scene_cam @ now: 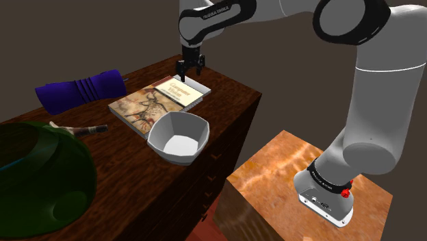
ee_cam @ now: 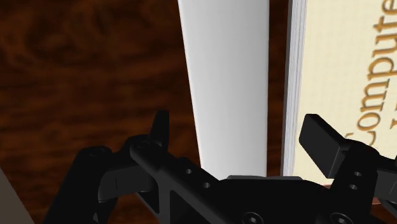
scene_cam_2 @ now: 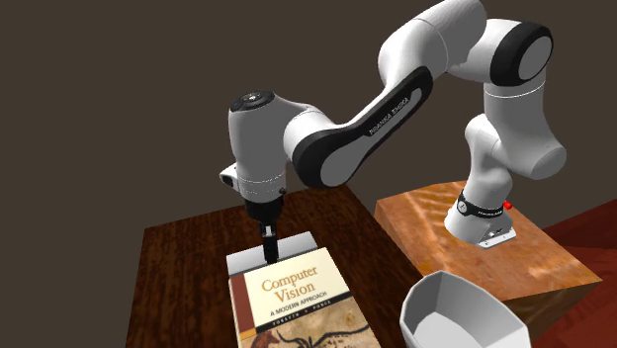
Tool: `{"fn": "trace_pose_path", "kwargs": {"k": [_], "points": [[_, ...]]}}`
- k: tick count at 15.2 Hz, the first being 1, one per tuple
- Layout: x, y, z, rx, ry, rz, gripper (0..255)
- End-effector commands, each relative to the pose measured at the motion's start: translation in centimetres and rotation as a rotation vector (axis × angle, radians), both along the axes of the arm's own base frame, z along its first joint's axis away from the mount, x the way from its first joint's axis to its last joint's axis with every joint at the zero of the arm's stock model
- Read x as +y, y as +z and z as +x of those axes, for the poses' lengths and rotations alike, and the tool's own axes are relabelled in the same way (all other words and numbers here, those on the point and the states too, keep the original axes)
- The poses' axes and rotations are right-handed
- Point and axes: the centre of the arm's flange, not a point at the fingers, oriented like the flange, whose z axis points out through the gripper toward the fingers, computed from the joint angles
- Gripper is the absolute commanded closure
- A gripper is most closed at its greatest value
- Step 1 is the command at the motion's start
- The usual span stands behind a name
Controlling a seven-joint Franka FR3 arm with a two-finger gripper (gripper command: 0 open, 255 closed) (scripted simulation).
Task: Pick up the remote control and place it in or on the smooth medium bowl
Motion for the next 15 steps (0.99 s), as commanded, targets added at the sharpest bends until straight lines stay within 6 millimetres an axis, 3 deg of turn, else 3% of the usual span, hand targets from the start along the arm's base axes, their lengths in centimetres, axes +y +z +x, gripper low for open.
{"fn": "trace_pose_path", "kwargs": {"k": [1,6,14,15], "points": [[0.1,-1.1,0.4,-0.001,-0.001,-0.001,0],[0.1,-3.5,0.4,-0.001,-0.001,-0.001,0],[0.1,-3.5,0.4,-0.001,-0.001,-0.001,0],[0.1,-3.7,0.8,-0.002,-0.001,-0.001,255]]}}
